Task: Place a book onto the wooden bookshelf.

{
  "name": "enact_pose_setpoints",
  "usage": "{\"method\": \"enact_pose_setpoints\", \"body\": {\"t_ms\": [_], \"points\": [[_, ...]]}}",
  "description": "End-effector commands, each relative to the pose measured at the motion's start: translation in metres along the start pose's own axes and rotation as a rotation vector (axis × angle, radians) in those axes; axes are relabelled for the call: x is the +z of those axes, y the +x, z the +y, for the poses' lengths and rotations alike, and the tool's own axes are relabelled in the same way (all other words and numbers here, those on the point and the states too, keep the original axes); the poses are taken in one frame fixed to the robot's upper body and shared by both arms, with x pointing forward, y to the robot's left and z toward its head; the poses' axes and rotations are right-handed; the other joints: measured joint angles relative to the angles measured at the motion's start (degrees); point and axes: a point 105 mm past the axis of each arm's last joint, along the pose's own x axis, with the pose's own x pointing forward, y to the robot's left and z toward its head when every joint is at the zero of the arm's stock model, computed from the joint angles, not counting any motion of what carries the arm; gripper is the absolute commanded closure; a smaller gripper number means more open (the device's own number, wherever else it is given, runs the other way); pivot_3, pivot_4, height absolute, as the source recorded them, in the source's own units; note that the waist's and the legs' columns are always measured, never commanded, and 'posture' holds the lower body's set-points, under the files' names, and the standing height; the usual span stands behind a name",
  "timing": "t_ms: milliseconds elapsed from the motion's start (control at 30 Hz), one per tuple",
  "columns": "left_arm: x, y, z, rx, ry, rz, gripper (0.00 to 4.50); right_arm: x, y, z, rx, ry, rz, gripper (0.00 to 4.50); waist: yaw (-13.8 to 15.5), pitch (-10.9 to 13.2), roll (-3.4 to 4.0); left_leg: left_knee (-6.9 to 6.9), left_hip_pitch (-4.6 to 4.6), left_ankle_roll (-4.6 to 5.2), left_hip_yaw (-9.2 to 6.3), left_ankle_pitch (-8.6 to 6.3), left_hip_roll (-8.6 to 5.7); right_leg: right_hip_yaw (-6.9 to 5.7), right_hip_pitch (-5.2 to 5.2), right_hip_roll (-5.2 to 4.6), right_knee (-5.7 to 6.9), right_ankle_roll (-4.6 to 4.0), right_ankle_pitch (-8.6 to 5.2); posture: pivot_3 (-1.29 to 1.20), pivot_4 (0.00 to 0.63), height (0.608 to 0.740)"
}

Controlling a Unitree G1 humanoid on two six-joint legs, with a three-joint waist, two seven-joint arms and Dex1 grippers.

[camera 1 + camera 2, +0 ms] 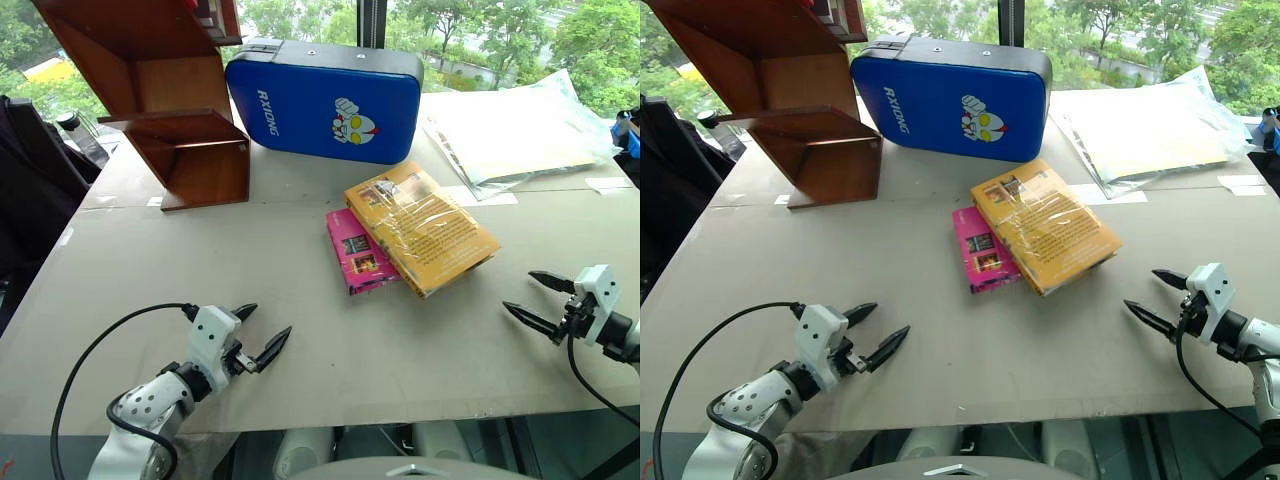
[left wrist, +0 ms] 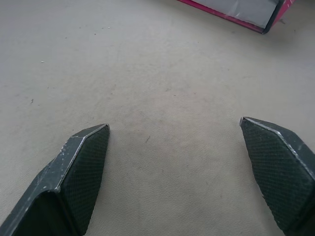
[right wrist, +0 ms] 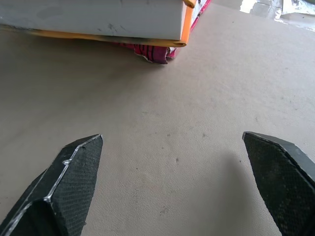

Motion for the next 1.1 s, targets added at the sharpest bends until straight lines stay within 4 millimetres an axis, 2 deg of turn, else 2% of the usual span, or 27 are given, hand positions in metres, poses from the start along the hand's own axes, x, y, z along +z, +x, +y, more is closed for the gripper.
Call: {"method": "enact_pose_setpoints", "body": {"t_ms": [33, 133, 200, 267, 500, 700, 800, 833, 900, 967, 1000, 1033, 1100], "points": [[-0.014, 0.000, 0.005, 0.022, -0.022, 0.057, 0.13, 0.007, 0.001, -0.004, -0.001, -0.039, -0.008, 0.00, 0.0, 0.0, 0.03, 0.01, 0.00, 0.00, 0.00, 0.00, 0.00, 0.00, 0.00, 0.00, 0.00, 0.00, 0.00, 0.00, 0.150, 0.740], [-0.013, 0.001, 0.005, 0.023, -0.023, 0.053, 0.13, 0.005, 0.000, -0.006, -0.004, -0.044, 0.004, 0.00, -0.1, 0.0, 0.14, 0.02, -0.07, 0.00, -0.13, 0.00, -0.07, -0.11, 0.13, -0.15, 0.00, 0.00, 0.00, 0.00, 0.150, 0.740], [-0.013, 0.002, 0.004, 0.022, -0.024, 0.052, 0.13, 0.007, 0.000, -0.008, -0.011, -0.051, -0.002, 0.00, -0.6, 0.1, 0.29, -0.02, -0.14, 0.02, -1.09, 0.01, -0.54, -1.08, 0.81, -1.03, -0.01, 0.00, -0.22, 0.00, 0.150, 0.740], [-0.013, 0.002, 0.004, 0.023, -0.024, 0.052, 0.13, 0.008, -0.001, -0.011, -0.033, -0.051, -0.014, 0.00, -0.9, 0.1, 0.36, 0.04, -0.02, 0.00, -2.00, 0.04, -0.96, -2.05, 0.96, -1.32, -0.01, 0.04, -0.35, 0.00, 0.150, 0.740], [-0.010, 0.002, 0.008, 0.028, -0.012, 0.046, 0.13, 0.015, -0.005, -0.039, -0.190, -0.087, -0.011, 0.00, -0.1, 0.2, 0.48, 0.03, 0.02, -0.04, -1.81, 0.06, -0.55, -1.61, 0.85, -0.85, 0.00, -0.14, -0.43, 0.00, 0.150, 0.740], [0.004, 0.003, 0.014, 0.023, 0.018, 0.022, 0.13, 0.041, -0.002, -0.071, -0.337, -0.094, -0.023, 0.00, -0.1, 0.2, 0.47, 0.04, 0.06, -0.04, -1.48, 0.06, -0.53, -1.50, 0.79, -0.85, 0.02, -0.15, -0.42, 0.00, 0.150, 0.740], [0.021, 0.003, 0.019, 0.006, 0.049, -0.020, 0.13, 0.063, 0.000, -0.085, -0.397, -0.109, -0.034, 0.00, -0.2, 0.3, 0.37, 0.04, 0.04, -0.04, -1.40, 0.06, -0.50, -1.46, 0.74, -0.82, 0.02, -0.15, -0.42, 0.00, 0.150, 0.740], [0.030, 0.004, 0.020, -0.009, 0.053, -0.045, 0.00, 0.070, 0.002, -0.089, -0.404, -0.102, -0.030, 0.40, -0.2, 0.3, 0.36, 0.04, -0.02, -0.04, -1.33, 0.06, -0.50, -1.40, 0.63, -0.72, 0.02, -0.14, -0.42, 0.00, 0.150, 0.740], [0.044, 0.004, 0.018, -0.059, 0.069, -0.074, 0.00, 0.080, 0.010, -0.091, -0.383, -0.105, -0.027, 0.82, -0.2, 0.4, 0.22, 0.04, -0.18, -0.04, -1.24, 0.07, -0.50, -1.34, 0.46, -0.62, 0.03, -0.14, -0.42, 0.00, 0.150, 0.740], [0.058, 0.003, 0.014, -0.138, 0.105, -0.083, 0.00, 0.090, 0.022, -0.095, -0.379, -0.111, -0.024, 1.84, -0.2, 0.5, 0.11, 0.05, -0.45, -0.05, -1.18, 0.07, -0.50, -1.29, 0.19, -0.60, 0.03, -0.37, -0.27, 0.00, 0.150, 0.740], [0.067, 0.003, 0.012, -0.186, 0.134, -0.083, 0.00, 0.095, 0.030, -0.097, -0.364, -0.100, -0.025, 2.12, -0.3, 0.5, 0.07, 0.05, -0.61, -0.05, -1.13, 0.07, -0.50, -1.24, 0.04, -0.60, 0.03, -0.38, -0.25, 0.00, 0.150, 0.740], [0.075, 0.002, 0.009, -0.224, 0.160, -0.092, 0.00, 0.099, 0.038, -0.098, -0.355, -0.095, -0.019, 2.69, -0.3, 0.5, 0.04, 0.05, -0.66, -0.05, -1.02, 0.07, -0.49, -1.15, -0.04, -0.59, 0.03, -0.39, -0.24, 0.00, 0.150, 0.740], [0.095, 0.000, 0.006, -0.293, 0.181, -0.126, 0.00, 0.105, 0.053, -0.102, -0.343, -0.093, 0.006, 3.46, -0.4, 0.6, 0.00, 0.05, -0.72, -0.05, -0.89, 0.07, -0.49, -1.07, -0.13, -0.60, 0.01, -0.40, -0.23, 0.00, 0.150, 0.740]]}}
